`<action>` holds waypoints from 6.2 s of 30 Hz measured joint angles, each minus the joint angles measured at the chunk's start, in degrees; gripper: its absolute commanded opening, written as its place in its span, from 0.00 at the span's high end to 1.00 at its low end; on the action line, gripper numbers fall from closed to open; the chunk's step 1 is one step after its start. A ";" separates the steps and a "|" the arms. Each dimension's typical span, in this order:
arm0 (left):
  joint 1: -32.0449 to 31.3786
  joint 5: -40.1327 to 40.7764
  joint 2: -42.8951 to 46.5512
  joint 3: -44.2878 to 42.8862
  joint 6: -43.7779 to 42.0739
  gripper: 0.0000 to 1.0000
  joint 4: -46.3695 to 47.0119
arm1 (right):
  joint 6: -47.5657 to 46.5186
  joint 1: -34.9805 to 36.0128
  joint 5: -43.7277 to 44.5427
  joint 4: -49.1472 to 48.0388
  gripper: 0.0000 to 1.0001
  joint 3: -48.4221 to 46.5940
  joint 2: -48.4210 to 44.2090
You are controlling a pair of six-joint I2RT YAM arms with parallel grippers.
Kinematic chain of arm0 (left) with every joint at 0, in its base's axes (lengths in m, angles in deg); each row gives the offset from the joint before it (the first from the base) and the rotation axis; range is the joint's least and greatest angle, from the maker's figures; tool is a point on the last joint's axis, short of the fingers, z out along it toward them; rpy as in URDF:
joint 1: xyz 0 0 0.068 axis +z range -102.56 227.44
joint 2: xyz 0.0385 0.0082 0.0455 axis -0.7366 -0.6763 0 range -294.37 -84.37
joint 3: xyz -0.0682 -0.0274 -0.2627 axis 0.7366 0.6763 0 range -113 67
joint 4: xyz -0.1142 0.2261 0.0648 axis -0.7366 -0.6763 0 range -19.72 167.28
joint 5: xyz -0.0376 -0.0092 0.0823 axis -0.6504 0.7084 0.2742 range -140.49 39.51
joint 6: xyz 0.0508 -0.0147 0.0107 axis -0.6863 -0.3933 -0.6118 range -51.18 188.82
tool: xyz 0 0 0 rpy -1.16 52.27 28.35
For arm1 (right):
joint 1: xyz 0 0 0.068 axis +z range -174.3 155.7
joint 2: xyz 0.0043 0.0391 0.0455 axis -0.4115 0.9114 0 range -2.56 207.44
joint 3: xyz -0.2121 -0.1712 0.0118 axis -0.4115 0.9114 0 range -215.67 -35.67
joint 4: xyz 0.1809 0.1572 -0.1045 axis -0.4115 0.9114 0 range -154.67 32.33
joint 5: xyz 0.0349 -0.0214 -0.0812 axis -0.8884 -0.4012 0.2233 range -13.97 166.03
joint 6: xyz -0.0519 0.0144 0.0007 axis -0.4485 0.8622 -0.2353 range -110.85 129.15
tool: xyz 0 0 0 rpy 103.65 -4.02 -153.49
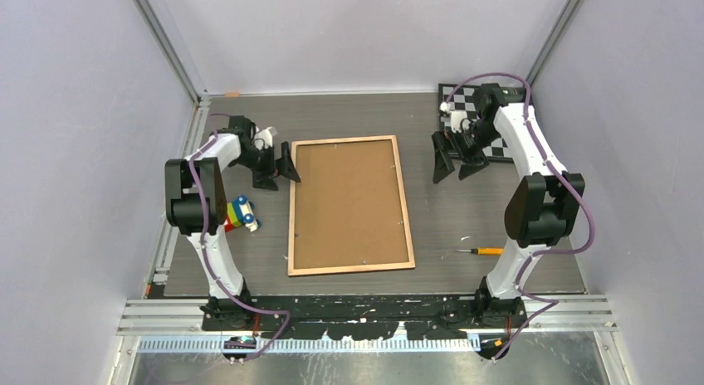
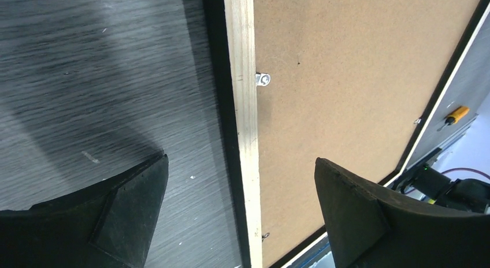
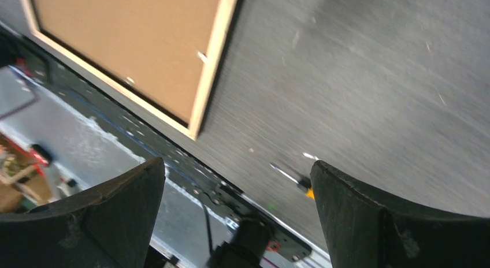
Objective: Take the photo out of the frame
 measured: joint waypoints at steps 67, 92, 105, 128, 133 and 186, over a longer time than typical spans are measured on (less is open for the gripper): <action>-7.65 2.47 41.83 2.25 -31.61 0.00 9.77 | 19.26 10.67 -3.56 -23.02 1.00 -7.34 -2.67; -44.63 4.46 39.50 17.81 -95.17 0.17 21.49 | 70.07 11.32 -15.17 -31.04 1.00 12.24 -1.84; -47.98 10.27 31.78 18.47 -112.52 0.28 25.00 | 73.09 14.14 -15.21 -30.40 1.00 13.90 -1.84; -51.01 19.17 25.31 18.88 -116.61 0.90 34.86 | 75.58 14.12 -15.50 -31.52 1.00 15.74 -1.42; -51.01 19.56 25.22 19.15 -115.82 1.00 35.01 | 76.26 14.01 -16.55 -33.62 0.59 16.98 -1.42; -16.28 7.80 31.39 5.20 -28.46 1.00 4.70 | 10.54 13.90 6.82 -22.08 0.00 1.05 10.38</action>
